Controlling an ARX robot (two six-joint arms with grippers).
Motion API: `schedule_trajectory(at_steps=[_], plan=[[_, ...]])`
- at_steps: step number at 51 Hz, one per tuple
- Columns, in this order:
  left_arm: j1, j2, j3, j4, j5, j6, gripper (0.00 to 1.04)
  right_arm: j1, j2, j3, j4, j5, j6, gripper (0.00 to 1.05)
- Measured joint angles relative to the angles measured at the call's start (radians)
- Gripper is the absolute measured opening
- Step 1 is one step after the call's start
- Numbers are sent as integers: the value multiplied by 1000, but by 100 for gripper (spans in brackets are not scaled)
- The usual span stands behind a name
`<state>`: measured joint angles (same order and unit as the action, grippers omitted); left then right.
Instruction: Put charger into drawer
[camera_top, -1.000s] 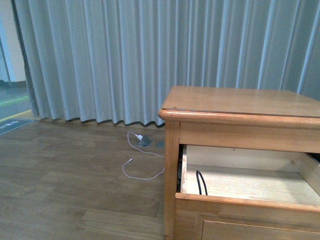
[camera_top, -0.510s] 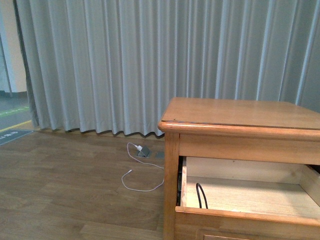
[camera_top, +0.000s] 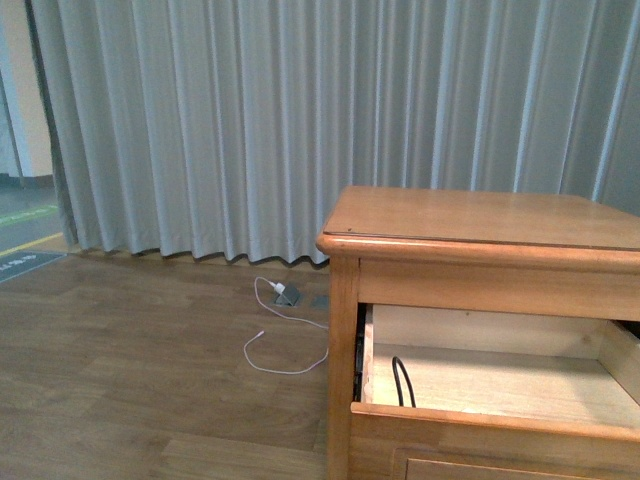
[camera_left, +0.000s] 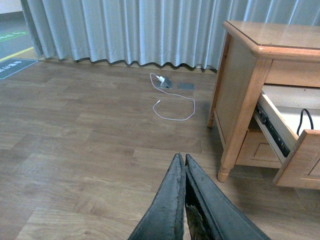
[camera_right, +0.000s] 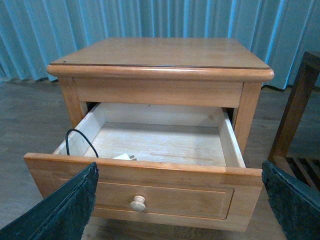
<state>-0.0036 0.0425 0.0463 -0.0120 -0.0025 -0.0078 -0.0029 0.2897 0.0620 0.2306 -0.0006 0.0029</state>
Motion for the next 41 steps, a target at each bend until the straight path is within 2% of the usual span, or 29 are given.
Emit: schedule_trajectory(at_steps=[19, 21, 23, 26, 33, 41], plan=[[1, -39, -34, 6, 0, 0, 5, 0, 0, 0, 0, 0, 0, 97], [1, -39, -34, 6, 0, 0, 12, 15, 6, 4, -24, 49, -16, 97], [1, -39, -34, 6, 0, 0, 22, 52, 30, 28, -119, 197, -48, 97], [1, -39, -34, 6, 0, 0, 33, 71, 79, 34, -146, 258, -75, 97], [1, -39, -34, 6, 0, 0, 56, 85, 249, 77, -143, 214, -105, 97], [1, -39, -34, 6, 0, 0, 85, 101, 564, 153, -29, 127, -141, 97]])
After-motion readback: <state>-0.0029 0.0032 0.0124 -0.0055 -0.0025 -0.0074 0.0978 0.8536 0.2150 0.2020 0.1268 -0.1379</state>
